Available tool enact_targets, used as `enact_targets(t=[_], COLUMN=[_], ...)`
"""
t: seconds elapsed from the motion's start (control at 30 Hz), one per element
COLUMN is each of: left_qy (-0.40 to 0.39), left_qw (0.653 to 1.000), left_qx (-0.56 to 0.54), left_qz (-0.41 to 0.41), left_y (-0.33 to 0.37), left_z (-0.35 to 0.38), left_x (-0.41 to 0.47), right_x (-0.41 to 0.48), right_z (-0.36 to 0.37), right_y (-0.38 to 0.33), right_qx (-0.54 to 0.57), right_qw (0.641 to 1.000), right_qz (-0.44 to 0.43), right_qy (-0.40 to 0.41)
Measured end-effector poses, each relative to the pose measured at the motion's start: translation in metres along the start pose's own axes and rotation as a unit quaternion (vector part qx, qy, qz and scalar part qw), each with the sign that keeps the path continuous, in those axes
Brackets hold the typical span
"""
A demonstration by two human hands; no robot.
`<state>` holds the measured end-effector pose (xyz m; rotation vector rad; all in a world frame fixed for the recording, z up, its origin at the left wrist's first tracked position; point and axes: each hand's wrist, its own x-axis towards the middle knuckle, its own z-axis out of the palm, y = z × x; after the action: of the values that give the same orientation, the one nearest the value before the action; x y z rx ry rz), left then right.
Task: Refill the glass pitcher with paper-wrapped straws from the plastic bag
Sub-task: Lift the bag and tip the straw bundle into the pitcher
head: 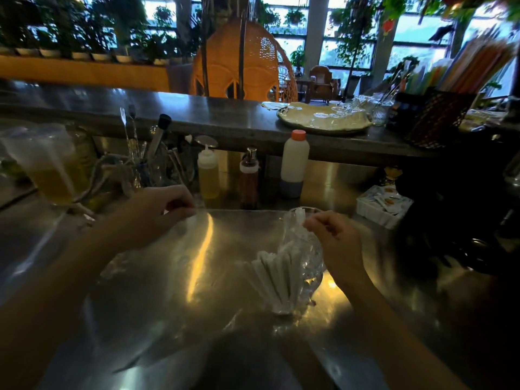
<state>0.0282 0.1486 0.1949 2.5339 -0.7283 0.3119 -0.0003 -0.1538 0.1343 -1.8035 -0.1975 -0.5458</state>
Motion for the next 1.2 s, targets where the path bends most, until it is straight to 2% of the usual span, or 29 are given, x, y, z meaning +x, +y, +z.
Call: enact_targets(t=[0.1, 0.17, 0.23, 0.3, 0.4, 0.53, 0.7, 0.73, 0.83, 0.97, 1.03, 1.1, 1.2], left_qy=[-0.064, -0.138, -0.169, -0.146, -0.104, -0.089, -0.037, -0.047, -0.103, -0.085, -0.069, -0.046, 0.038], left_qw=[0.998, 0.990, 0.984, 0.988, 0.994, 0.996, 0.999, 0.999, 0.993, 0.993, 0.995, 0.995, 0.997], left_qx=[0.006, 0.004, 0.007, 0.037, 0.029, 0.018, -0.010, -0.012, 0.024, 0.006, 0.006, -0.004, -0.015], left_qz=[-0.002, -0.039, -0.057, -0.035, -0.020, -0.020, -0.004, -0.008, -0.045, -0.077, -0.078, -0.086, -0.071], left_y=[-0.001, -0.002, -0.005, -0.006, -0.004, -0.003, 0.005, 0.006, 0.000, -0.006, -0.005, -0.002, 0.005], left_z=[0.003, 0.006, 0.011, 0.012, 0.012, 0.015, 0.015, 0.015, 0.017, 0.022, 0.021, 0.020, 0.021], left_x=[0.000, 0.001, 0.001, 0.003, 0.004, 0.005, 0.006, 0.007, 0.010, 0.005, 0.006, 0.008, 0.012], right_x=[0.000, 0.002, 0.002, 0.001, -0.008, -0.019, -0.009, -0.005, 0.000, 0.008, 0.009, 0.009, 0.010], right_z=[-0.004, -0.007, -0.011, -0.012, -0.010, -0.008, -0.008, -0.006, 0.000, -0.009, -0.010, -0.010, -0.014], right_y=[0.002, 0.001, 0.003, 0.010, 0.027, 0.042, 0.034, 0.031, 0.026, 0.029, 0.030, 0.033, 0.035], right_qx=[-0.028, -0.023, 0.009, 0.034, 0.080, 0.114, 0.094, 0.078, -0.019, 0.025, 0.004, -0.009, 0.015], right_qw=[0.998, 1.000, 1.000, 0.999, 0.991, 0.981, 0.977, 0.982, 0.999, 0.996, 0.999, 0.998, 0.991], right_qz=[0.005, -0.007, -0.011, 0.014, 0.107, 0.154, 0.105, 0.085, 0.046, 0.037, 0.031, 0.032, 0.049], right_qy=[-0.055, -0.016, 0.011, 0.016, -0.003, 0.000, 0.160, 0.152, 0.007, 0.072, 0.044, 0.054, 0.123])
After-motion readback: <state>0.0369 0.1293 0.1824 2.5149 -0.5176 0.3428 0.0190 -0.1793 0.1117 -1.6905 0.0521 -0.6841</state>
